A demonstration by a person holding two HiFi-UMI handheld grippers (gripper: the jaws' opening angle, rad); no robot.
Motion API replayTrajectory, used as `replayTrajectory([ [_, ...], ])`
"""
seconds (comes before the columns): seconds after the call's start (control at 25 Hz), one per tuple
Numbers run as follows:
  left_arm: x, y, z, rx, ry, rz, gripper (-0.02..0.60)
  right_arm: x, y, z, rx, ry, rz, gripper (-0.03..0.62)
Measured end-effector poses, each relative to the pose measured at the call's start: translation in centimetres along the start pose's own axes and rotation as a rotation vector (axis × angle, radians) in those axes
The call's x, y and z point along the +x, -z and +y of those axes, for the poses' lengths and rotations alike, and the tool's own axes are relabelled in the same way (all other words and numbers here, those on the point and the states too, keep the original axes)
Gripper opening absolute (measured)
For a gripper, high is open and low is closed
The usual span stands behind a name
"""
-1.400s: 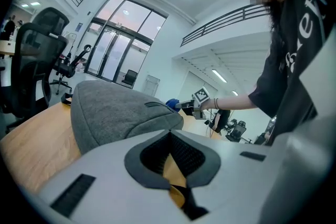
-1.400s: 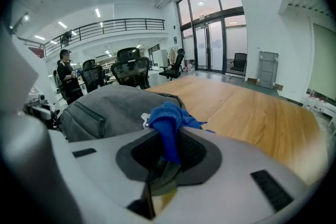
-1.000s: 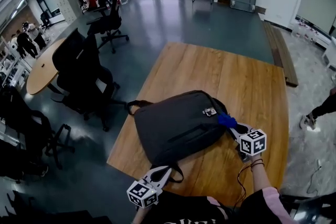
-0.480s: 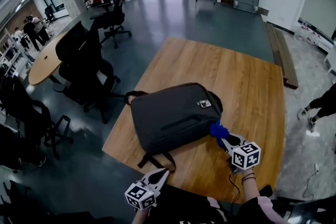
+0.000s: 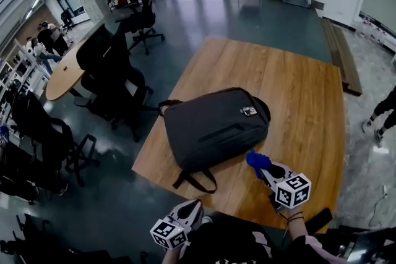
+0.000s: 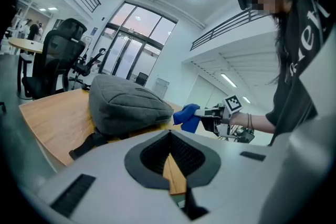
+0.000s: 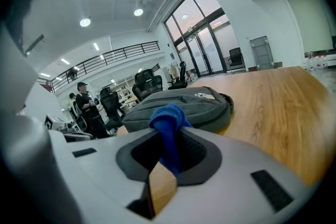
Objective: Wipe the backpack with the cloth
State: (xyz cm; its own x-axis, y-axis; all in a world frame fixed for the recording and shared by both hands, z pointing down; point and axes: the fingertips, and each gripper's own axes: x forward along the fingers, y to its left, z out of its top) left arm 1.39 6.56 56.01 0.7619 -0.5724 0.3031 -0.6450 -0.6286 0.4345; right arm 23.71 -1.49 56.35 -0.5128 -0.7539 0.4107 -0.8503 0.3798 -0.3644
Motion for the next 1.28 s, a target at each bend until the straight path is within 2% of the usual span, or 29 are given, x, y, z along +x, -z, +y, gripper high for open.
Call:
replayTrajectory([
  [0.36,-2.9,0.8,-0.4,0.04,0.077,0.007,-0.006,-2.6,4.6,5.5,0.063,0.032,-0.003,0.054],
  [0.72,-13.1,2.4,2.0,0.044,0.026,-0.052,-0.006,-4.6,6.6,14.7,0.073,0.054,-0.079,0.055],
  [0.92,-17.6,5.4,0.9,0.039,0.058,-0.048,-0.006,-7.0,9.4,20.3,0.097,0.051,-0.109,0.054],
  [1.08,-19.3,7.1,-0.9,0.042,0.106,-0.024,-0.006,-8.9,12.1,24.2,0.101,0.041,-0.072,0.055],
  [1.28,-20.0,7.6,-3.7,0.07,0.168,-0.025,-0.005,-10.8,14.8,27.5,0.012,0.03,0.024,0.054],
])
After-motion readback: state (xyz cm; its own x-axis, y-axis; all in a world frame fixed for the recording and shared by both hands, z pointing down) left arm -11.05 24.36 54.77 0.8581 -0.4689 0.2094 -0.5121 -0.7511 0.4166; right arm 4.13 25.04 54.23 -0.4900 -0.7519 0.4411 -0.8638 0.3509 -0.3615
